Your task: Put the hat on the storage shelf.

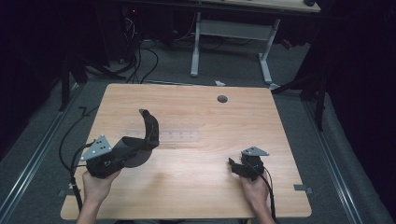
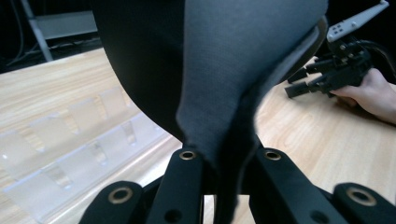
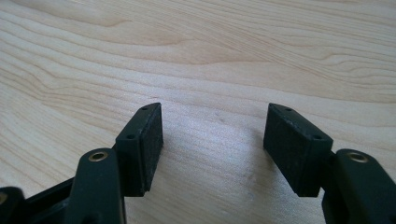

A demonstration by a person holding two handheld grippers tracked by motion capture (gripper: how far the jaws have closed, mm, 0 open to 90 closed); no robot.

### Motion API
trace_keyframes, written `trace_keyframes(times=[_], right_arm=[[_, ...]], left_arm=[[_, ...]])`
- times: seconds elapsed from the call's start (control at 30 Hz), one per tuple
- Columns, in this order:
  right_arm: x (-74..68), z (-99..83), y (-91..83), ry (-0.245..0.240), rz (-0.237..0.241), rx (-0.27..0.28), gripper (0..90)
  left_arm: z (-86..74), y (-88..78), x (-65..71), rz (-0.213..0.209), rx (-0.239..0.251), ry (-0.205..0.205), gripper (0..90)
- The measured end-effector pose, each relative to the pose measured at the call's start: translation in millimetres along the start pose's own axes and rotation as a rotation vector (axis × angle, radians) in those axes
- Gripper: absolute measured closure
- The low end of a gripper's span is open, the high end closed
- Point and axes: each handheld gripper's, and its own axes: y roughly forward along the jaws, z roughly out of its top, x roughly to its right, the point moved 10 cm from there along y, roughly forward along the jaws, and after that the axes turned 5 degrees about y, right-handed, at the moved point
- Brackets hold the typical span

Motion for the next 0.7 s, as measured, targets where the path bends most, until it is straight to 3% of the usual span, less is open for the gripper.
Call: trace_keyframes(times=[0.47, 0.53, 0.7], right_arm=[[0.0, 0.0, 0.0, 0.001, 0.0, 0.0, 37.9], [0.1, 0.0, 0.0, 0.0, 0.0, 0.0, 37.9], [-0.4, -0.2, -0.1, 0.002, 0.001, -0.002, 37.3]], left_arm=[[16.4, 12.9, -24.2, 0.061, 0.045, 0.003, 85.5], [19.6, 16.3, -28.0, 0.069, 0.059, -0.013, 85.5], [21.3, 22.1, -33.6, 0.084, 0.057, 0.003, 85.5]])
